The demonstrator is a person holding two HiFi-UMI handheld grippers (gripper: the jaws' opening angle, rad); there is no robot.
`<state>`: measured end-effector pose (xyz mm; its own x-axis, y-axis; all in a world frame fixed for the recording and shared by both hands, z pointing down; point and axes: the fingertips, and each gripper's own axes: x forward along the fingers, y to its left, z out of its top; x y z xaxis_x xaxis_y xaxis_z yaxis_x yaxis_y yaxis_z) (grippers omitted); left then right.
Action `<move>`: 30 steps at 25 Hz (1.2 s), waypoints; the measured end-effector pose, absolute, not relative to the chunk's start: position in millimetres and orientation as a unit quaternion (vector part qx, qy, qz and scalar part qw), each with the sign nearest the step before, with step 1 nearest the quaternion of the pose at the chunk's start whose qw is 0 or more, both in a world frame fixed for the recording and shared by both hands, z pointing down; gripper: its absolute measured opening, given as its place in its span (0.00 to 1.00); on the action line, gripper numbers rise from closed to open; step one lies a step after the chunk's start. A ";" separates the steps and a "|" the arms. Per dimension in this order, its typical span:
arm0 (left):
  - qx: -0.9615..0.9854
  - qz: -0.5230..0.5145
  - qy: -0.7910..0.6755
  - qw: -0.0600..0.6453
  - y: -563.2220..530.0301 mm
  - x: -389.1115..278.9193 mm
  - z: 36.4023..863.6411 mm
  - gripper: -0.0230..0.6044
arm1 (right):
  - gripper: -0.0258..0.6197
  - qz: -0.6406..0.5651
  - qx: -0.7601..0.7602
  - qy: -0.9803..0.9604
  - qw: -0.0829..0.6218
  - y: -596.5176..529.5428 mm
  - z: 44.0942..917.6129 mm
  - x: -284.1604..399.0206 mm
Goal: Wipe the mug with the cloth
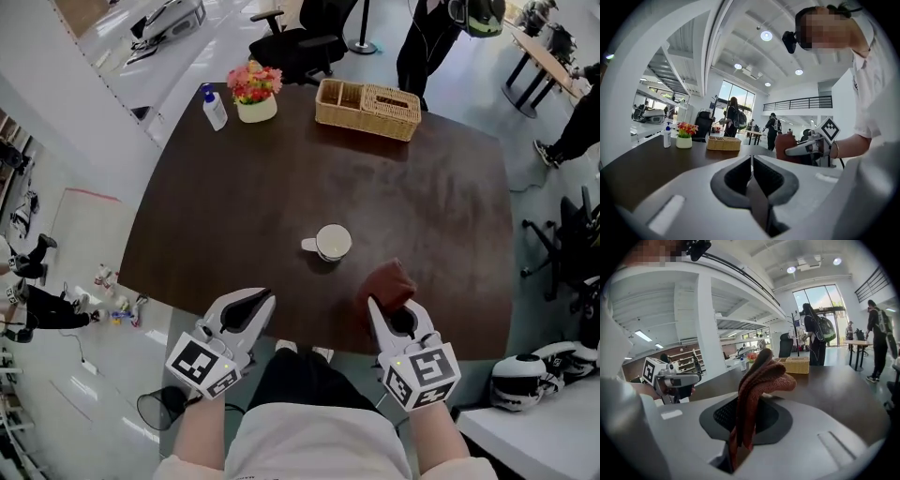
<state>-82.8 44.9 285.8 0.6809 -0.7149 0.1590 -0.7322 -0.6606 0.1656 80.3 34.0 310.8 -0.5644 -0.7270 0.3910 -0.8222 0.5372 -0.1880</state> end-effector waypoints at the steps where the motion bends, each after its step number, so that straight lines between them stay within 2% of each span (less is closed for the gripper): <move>1: 0.911 0.041 -0.395 0.112 36.1 -83.5 293.1 0.07 | 0.16 0.184 0.442 -0.867 0.140 28.4 319.9 77.2; 8: 0.912 0.074 -0.369 0.164 -35.2 -76.9 367.0 0.06 | 0.16 0.231 0.408 -0.864 0.182 -1.6 384.4 53.6; 11: 0.923 0.109 -0.334 0.158 -57.2 -65.9 399.7 0.09 | 0.17 0.245 0.391 -0.866 0.193 -7.2 402.6 43.0; 14: 0.935 0.137 -0.291 0.147 -71.9 -52.7 420.1 0.24 | 0.17 0.247 0.374 -0.873 0.193 -11.0 414.1 33.4; 16: 0.939 0.147 -0.278 0.142 -82.3 -48.8 429.7 0.27 | 0.16 0.252 0.366 -0.874 0.195 -13.5 420.6 26.5; 26: 0.962 0.174 -0.186 0.099 -99.1 -30.9 458.2 0.27 | 0.17 0.268 0.307 -0.890 0.207 -13.3 442.4 -14.0; 28: 0.964 0.182 -0.171 0.089 -98.4 -31.0 460.6 0.20 | 0.17 0.272 0.295 -0.892 0.210 -12.6 447.4 -26.0; 30: 0.965 0.192 -0.159 0.076 -97.3 -31.9 461.9 0.19 | 0.17 0.277 0.285 -0.893 0.213 -14.3 450.7 -39.8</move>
